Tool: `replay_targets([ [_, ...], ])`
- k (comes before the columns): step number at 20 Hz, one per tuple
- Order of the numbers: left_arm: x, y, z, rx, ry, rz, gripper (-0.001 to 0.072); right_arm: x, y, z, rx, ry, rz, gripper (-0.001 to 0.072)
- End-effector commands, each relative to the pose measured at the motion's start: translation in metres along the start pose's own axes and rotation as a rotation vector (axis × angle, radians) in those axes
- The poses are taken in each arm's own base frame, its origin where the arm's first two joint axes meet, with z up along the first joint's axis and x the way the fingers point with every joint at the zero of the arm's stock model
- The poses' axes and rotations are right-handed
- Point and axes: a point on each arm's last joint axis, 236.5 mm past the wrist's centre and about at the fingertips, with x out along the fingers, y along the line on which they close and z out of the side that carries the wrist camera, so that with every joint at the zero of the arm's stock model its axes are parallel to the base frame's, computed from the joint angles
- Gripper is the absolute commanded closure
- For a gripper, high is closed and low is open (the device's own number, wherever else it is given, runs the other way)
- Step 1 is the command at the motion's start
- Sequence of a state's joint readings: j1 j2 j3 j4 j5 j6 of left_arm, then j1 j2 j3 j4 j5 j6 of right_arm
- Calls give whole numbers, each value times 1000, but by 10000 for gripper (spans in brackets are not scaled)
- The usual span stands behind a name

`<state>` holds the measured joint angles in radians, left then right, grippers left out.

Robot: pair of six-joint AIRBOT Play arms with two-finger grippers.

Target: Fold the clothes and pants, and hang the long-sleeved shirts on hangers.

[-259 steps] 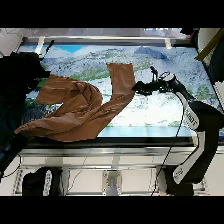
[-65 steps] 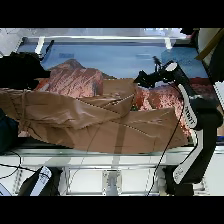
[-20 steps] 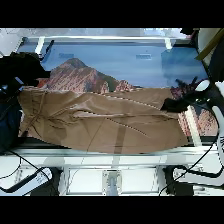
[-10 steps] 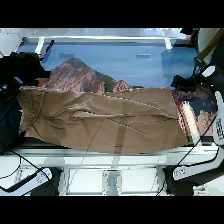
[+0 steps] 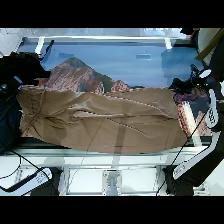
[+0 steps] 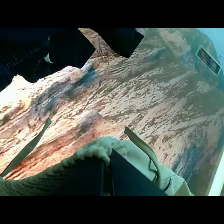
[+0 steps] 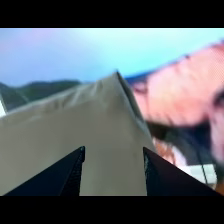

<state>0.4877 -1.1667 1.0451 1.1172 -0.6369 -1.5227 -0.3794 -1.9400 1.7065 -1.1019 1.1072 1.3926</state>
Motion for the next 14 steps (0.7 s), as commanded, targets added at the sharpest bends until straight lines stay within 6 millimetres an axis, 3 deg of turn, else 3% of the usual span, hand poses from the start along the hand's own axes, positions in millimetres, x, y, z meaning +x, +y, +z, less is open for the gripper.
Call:
replay_targets([
  [1,0,1,0,-1,-1,1,685,11,-1,16,-25,-20,30,301],
  [4,0,-1,0,0,0,-1,685,20,-4,22,-29,-10,35,301],
  [8,2,0,-1,0,3,0,685,38,-2,2,-31,77,78,302],
  [11,10,4,-8,-21,28,6,685,43,15,-8,-57,112,169,315],
  [14,17,8,-13,-36,45,13,685,32,31,8,-93,61,221,655],
])
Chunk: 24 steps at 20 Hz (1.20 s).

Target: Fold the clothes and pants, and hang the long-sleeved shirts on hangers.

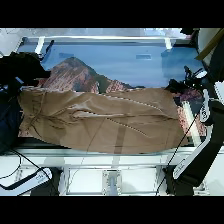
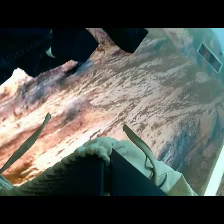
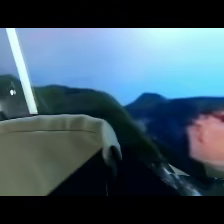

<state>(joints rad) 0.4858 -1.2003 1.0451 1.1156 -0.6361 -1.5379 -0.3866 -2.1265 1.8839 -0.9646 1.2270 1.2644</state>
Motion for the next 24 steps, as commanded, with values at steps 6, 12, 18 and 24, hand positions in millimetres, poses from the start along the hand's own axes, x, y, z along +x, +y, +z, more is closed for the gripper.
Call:
replay_targets([
  [6,5,-9,39,-22,-181,-12,686,-55,38,64,-68,-190,33,692],
  [12,33,-5,46,-73,-240,-16,686,-61,-3,71,77,-230,-134,692],
  [18,74,-13,58,-89,-269,-22,686,-61,-3,105,172,-397,-125,691],
  [24,124,-69,50,-35,-224,-99,143,-44,0,91,178,-344,-107,341],
])
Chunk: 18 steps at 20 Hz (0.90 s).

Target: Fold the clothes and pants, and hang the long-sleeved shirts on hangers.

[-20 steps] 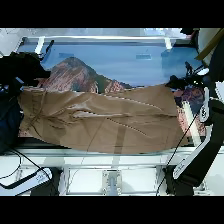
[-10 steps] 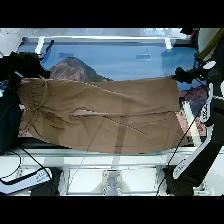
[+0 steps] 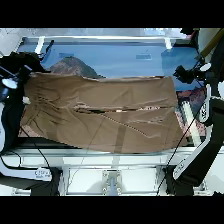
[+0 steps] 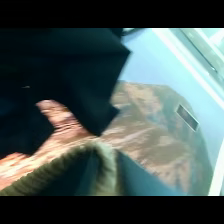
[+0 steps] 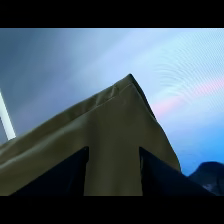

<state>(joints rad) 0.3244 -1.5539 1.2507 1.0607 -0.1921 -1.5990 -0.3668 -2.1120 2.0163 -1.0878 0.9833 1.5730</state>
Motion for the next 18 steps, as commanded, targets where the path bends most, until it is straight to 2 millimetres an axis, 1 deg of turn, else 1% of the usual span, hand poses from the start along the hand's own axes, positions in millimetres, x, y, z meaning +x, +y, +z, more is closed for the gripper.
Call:
replay_targets([
  [1,21,-21,-8,0,19,-33,58,-3,10,-1,17,3,30,330],
  [2,18,-24,-1,2,12,-39,58,-13,16,2,-5,3,42,328],
  [3,8,-24,12,-3,-4,-41,58,-28,21,7,-38,-6,43,328],
  [4,-8,-21,25,-6,3,-39,60,-51,25,15,-80,-25,37,328],
  [5,-29,-14,35,14,33,-24,62,-82,27,23,-122,-46,22,328],
  [6,-57,4,44,79,81,26,73,-114,27,28,-161,-57,5,328],
  [7,-88,27,52,113,129,97,73,-150,24,26,-195,-49,-11,328],
  [8,-123,54,56,95,169,182,73,-181,19,18,-209,-27,-23,328],
  [9,-163,86,53,89,214,285,74,-208,13,3,-227,12,-33,328],
  [10,-202,119,39,103,269,399,74,-228,7,-15,-235,51,-36,328],
  [11,-234,148,18,104,319,495,74,-244,4,-34,-241,75,-36,328],
  [12,-257,169,-6,65,349,546,74,-254,0,-50,-236,79,-35,328],
  [13,-270,188,-29,11,345,572,76,-261,-2,-67,-220,69,-27,328],
  [14,-272,201,-50,-60,322,569,77,-265,-5,-84,-196,64,-20,328],
  [16,-267,220,-96,-204,329,542,77,-266,-8,-123,-159,72,-9,328],
  [17,-260,223,-116,-251,349,509,77,-264,-7,-141,-143,75,-1,328],
  [18,-251,222,-129,-276,356,459,77,-262,-3,-155,-127,79,19,328],
])
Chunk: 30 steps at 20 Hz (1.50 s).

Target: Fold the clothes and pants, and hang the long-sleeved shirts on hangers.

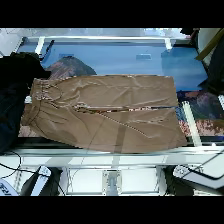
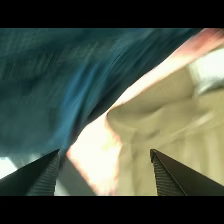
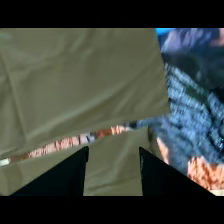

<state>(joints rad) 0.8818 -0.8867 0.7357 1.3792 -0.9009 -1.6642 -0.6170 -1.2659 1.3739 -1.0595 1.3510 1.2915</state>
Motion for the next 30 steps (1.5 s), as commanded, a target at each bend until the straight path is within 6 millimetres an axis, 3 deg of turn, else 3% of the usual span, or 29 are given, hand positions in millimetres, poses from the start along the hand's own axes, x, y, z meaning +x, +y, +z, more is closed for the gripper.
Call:
replay_targets([
  [1,33,8,-47,-113,41,-108,77,3,19,-58,34,4,71,328],
  [5,67,5,-50,-143,64,-154,80,-6,37,-76,31,-18,115,329],
  [8,87,-17,-44,-201,58,-269,81,-24,51,-73,5,-73,124,329],
  [13,107,-37,-40,-234,72,-384,89,-49,66,-77,-21,-132,117,329],
  [18,120,-46,-50,-226,126,-408,94,-59,72,-79,-18,-155,114,330],
  [20,123,-56,-57,-205,148,-418,162,-59,73,-81,-12,-146,118,330],
  [21,123,-62,-57,-179,145,-427,163,-59,73,-83,-13,-140,119,330],
  [24,122,-77,-51,-172,133,-450,266,-60,73,-84,-29,-142,113,330],
  [25,119,-83,-51,-165,140,-468,516,-62,69,-84,-38,-149,88,329],
  [26,117,-87,-49,-158,141,-481,674,-66,59,-88,-55,-149,31,329],
  [30,101,-95,-34,-137,106,-518,685,-85,-21,-118,-75,-82,-334,329],
])
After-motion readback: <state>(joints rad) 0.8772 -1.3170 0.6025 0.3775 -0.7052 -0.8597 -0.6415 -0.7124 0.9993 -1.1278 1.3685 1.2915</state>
